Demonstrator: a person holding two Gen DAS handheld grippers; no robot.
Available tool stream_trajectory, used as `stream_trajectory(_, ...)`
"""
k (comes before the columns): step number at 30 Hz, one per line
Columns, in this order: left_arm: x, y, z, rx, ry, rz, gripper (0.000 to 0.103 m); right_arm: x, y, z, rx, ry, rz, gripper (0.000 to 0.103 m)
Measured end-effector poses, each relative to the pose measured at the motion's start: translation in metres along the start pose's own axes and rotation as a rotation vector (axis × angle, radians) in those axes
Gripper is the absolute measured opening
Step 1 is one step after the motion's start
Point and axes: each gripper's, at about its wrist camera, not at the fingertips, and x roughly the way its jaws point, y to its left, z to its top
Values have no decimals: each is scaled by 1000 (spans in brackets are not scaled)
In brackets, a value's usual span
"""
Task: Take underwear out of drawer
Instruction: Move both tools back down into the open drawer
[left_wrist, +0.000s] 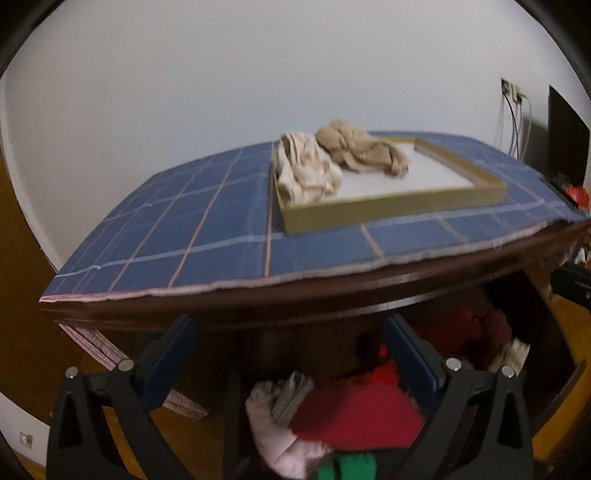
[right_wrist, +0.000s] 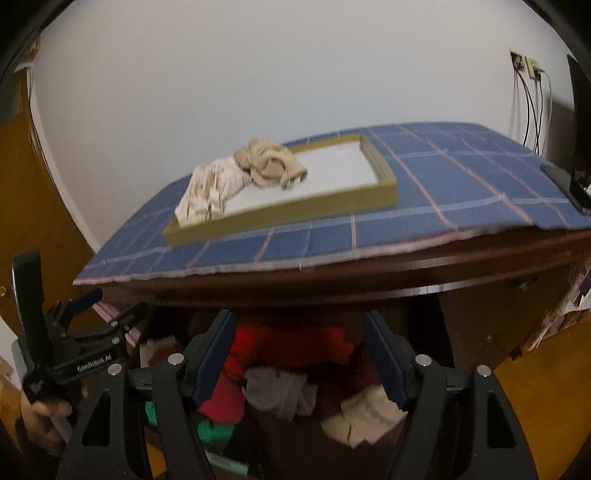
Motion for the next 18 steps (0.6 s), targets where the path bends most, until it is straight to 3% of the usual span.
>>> stream_trajectory(7, 5, -3, -29, 135, 72, -86, 102, 0, -13, -28, 25, 69, 25, 73)
stream_trajectory(15, 14, -16, -44, 371, 135, -188, 102, 1, -18, -38, 32, 131, 62, 73)
stream_trajectory(18, 24, -28, -46, 514, 173, -219, 102, 4, -19, -39, 26, 143, 59, 73)
